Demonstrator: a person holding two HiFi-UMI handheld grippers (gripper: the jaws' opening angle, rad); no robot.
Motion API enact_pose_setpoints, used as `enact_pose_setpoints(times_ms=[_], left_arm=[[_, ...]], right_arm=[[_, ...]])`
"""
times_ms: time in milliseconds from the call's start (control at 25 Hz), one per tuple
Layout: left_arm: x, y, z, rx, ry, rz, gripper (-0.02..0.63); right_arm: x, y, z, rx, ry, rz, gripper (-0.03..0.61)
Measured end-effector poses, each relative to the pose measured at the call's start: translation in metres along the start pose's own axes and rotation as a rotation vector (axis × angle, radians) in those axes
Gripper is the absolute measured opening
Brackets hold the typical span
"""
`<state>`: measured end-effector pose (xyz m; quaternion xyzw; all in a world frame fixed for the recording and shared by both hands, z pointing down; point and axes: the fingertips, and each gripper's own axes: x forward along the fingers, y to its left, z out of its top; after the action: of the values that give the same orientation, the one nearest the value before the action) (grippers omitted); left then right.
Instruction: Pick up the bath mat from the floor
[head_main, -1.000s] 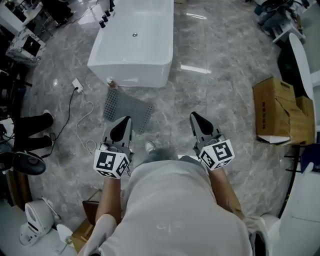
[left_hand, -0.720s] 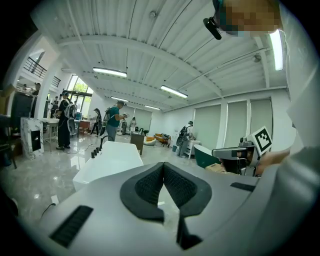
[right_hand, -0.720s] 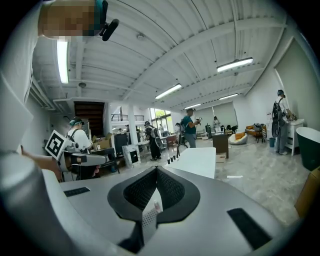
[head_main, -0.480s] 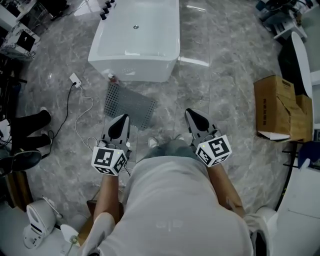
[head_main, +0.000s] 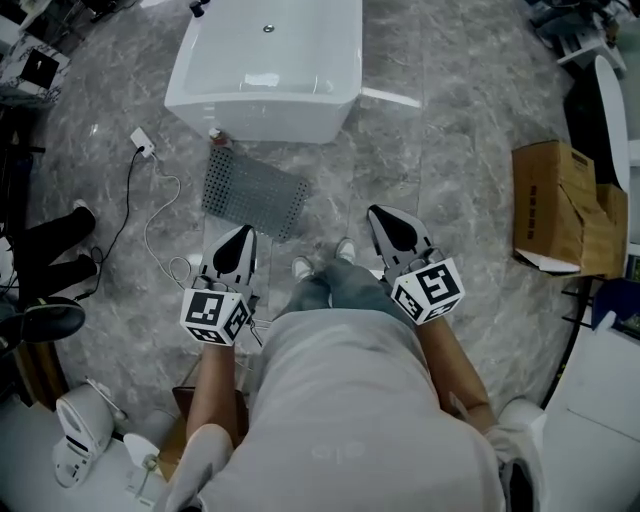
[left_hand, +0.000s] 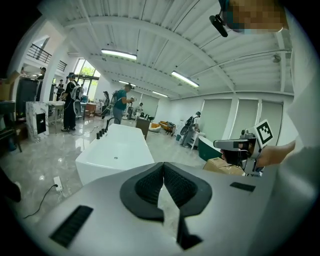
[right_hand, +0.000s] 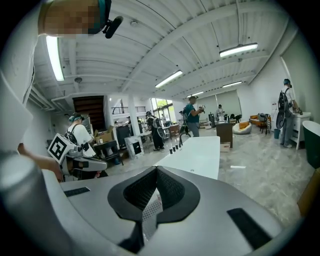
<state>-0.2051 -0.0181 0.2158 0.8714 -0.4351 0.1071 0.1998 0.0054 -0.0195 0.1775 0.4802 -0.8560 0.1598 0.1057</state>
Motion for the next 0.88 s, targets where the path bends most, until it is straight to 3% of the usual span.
enact_pose_setpoints(times_ms=[560,880], left_arm=[[0.077,0.024,-0.107,-0.088,0.252,-0.018,0.017],[0.122,0.054,-0.198,-0.125,0.407,-0.019,0.017]], right_arm=[[0.024,-0.063,-0.069,0.08,0.136,-0.061,0.026],[0.056,-0.086,-0.123,0.123,0.198,-0.087,0.026]])
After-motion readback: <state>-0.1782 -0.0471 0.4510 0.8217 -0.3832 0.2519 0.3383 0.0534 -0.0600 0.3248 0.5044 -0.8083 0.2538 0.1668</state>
